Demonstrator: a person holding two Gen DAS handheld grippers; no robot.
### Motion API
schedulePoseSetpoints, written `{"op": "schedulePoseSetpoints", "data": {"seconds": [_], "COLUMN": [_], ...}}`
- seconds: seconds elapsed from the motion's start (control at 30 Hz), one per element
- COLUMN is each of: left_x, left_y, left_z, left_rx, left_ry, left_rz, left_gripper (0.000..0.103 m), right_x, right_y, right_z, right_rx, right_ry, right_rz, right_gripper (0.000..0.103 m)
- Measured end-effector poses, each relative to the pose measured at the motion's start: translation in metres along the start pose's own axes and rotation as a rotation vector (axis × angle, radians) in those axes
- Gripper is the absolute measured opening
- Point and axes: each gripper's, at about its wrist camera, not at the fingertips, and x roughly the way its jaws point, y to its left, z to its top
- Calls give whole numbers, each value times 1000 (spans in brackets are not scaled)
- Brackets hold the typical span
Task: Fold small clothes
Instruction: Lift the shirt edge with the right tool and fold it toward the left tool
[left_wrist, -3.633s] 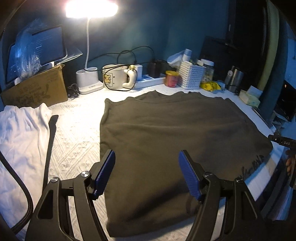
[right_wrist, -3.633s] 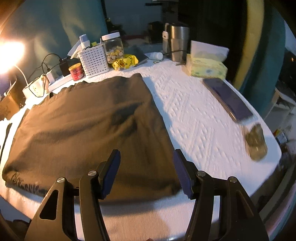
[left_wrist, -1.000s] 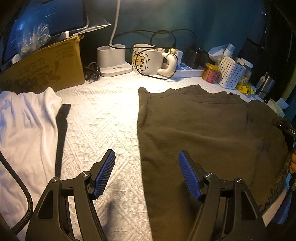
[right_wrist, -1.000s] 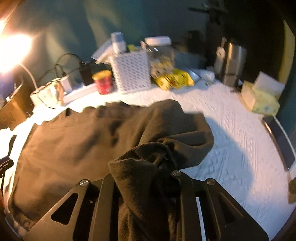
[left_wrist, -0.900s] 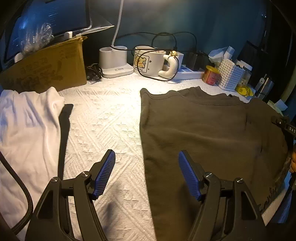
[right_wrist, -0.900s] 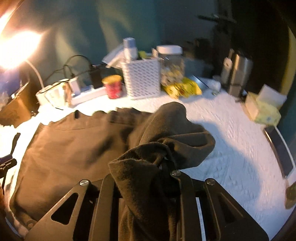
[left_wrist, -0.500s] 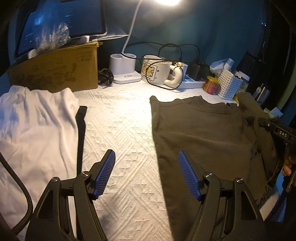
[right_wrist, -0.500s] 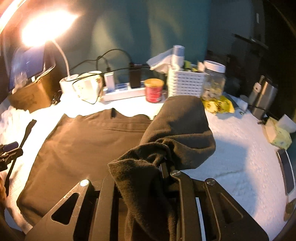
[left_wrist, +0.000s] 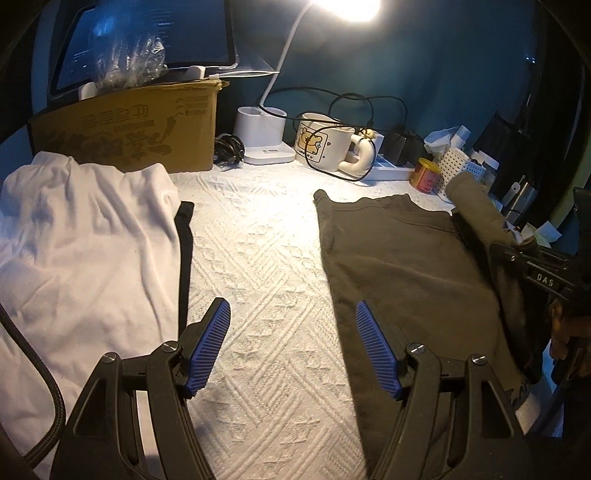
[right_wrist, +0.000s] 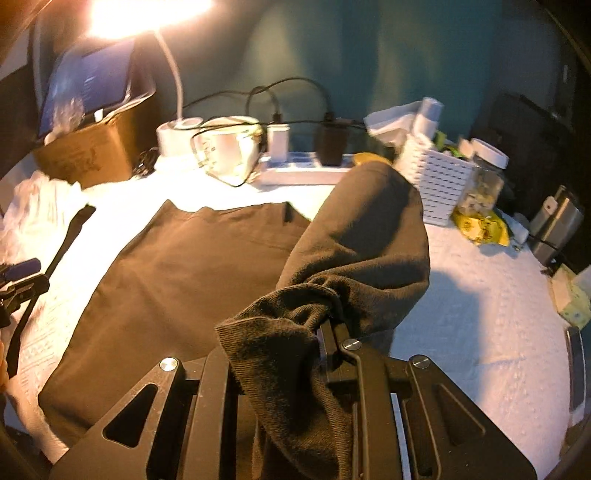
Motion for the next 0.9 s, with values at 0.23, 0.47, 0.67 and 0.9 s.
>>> {"op": "schedulePoseSetpoints", "data": {"seconds": [0.23, 0.47, 0.67, 0.9], "left_x": [-5, -12, -18, -29], "left_y": [10, 16, 22, 24], "left_z": [-3, -5, -9, -13], "left_rx": [-14, -24, -38, -38], "left_ry": [-3, -12, -13, -27], "left_rz": [5, 5, 12, 28], "left_gripper": [71, 71, 71, 71], "right_x": [15, 27, 20, -4], "right_y": [35, 61, 84, 139], "right_z": [-6, -2, 1, -11], "right_rx": [-45, -69, -88, -217], "right_ry": [40, 82, 114, 118], "right_rz": [54, 86, 218, 355], "right_gripper": [20, 20, 27, 53]}}
